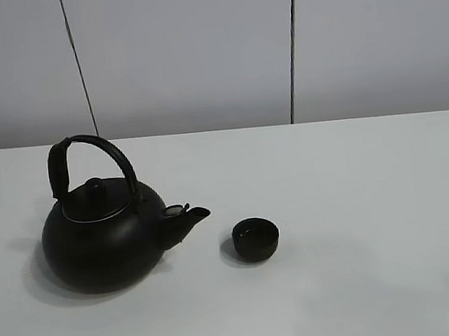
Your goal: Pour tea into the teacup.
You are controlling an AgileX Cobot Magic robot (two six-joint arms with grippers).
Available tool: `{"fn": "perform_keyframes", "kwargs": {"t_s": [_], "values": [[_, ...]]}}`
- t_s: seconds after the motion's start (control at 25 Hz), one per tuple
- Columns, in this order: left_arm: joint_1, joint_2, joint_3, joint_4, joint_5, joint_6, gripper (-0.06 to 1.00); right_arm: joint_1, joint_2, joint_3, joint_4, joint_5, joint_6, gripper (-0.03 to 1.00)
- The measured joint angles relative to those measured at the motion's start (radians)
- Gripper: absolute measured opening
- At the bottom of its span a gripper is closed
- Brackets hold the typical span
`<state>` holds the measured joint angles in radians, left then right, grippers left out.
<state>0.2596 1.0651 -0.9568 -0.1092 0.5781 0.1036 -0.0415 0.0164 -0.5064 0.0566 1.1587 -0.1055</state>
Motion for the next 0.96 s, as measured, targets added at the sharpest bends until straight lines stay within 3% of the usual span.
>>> {"fn": "perform_keyframes", "kwargs": {"t_s": [0.08, 0.28, 0.4, 0.48, 0.56, 0.76, 0.96], "values": [[0.022, -0.106, 0.006, -0.059, 0.0, 0.058, 0.53, 0.0, 0.0, 0.0, 0.0, 0.0, 0.0, 0.64], [0.028, -0.429, 0.09, -0.293, 0.011, 0.258, 0.54, 0.0, 0.0, 0.0, 0.0, 0.0, 0.0, 0.64], [-0.003, -0.599, 0.168, -0.365, 0.039, 0.288, 0.54, 0.0, 0.0, 0.0, 0.0, 0.0, 0.0, 0.64], [-0.037, -0.709, 0.219, -0.352, 0.069, 0.272, 0.54, 0.0, 0.0, 0.0, 0.0, 0.0, 0.0, 0.64], [-0.071, -0.798, 0.271, -0.29, 0.103, 0.217, 0.54, 0.0, 0.0, 0.0, 0.0, 0.0, 0.0, 0.64], [-0.13, -1.005, 0.322, -0.098, 0.363, -0.023, 0.54, 0.0, 0.0, 0.0, 0.0, 0.0, 0.0, 0.64], [-0.132, -1.081, 0.337, -0.062, 0.542, -0.083, 0.54, 0.0, 0.0, 0.0, 0.0, 0.0, 0.0, 0.64]]}}
